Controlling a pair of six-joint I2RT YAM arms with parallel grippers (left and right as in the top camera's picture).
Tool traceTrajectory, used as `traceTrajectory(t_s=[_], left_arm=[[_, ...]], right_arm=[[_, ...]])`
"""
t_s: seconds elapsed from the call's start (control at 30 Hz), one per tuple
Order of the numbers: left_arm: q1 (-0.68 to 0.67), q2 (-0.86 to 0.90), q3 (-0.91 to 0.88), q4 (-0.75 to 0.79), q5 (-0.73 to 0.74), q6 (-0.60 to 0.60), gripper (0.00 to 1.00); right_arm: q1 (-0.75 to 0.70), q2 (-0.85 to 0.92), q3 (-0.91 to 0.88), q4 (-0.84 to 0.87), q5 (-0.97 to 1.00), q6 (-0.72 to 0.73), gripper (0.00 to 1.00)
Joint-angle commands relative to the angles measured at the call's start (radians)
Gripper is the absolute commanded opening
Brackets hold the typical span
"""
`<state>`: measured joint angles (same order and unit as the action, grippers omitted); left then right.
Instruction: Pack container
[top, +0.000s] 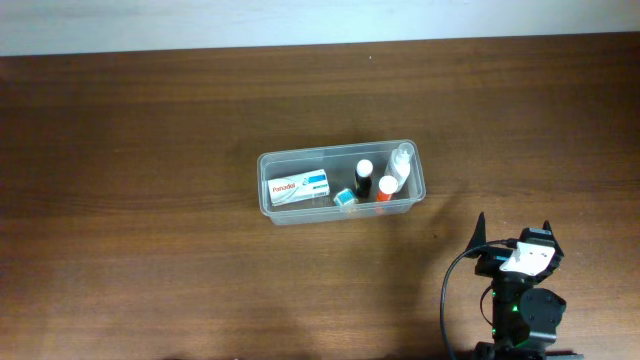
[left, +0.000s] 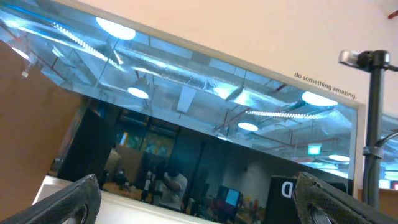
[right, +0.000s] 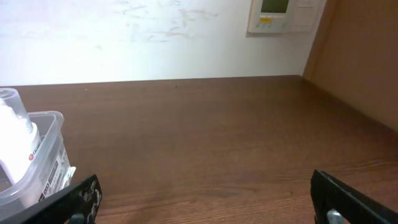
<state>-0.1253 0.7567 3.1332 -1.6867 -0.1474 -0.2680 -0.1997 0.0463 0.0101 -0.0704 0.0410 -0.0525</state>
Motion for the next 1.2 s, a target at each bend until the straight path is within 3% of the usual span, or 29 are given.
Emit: traceTrajectory(t_s=[0.0, 0.7, 0.93, 1.17], left_arm=[[-0.006, -0.034, -0.001, -0.001, -0.007, 0.017, 0.99], [-0.042, -0.326, -0.001, -0.001, 0.071, 0.018, 1.0], [-0.045, -0.415, -0.001, -0.001, 0.172, 0.114, 0.99], [-0.046, -0.467, -0.001, -0.002, 0.233, 0.117, 0.99]], right_arm=[[-0.008, -0.011, -0.005, -0.006, 0.016, 0.0, 0.98], [-0.008, -0.011, -0.005, -0.006, 0.016, 0.0, 0.98], [-0.008, -0.011, -0.005, -0.006, 0.016, 0.0, 0.98], [-0.008, -0.011, -0.005, -0.006, 0.016, 0.0, 0.98]])
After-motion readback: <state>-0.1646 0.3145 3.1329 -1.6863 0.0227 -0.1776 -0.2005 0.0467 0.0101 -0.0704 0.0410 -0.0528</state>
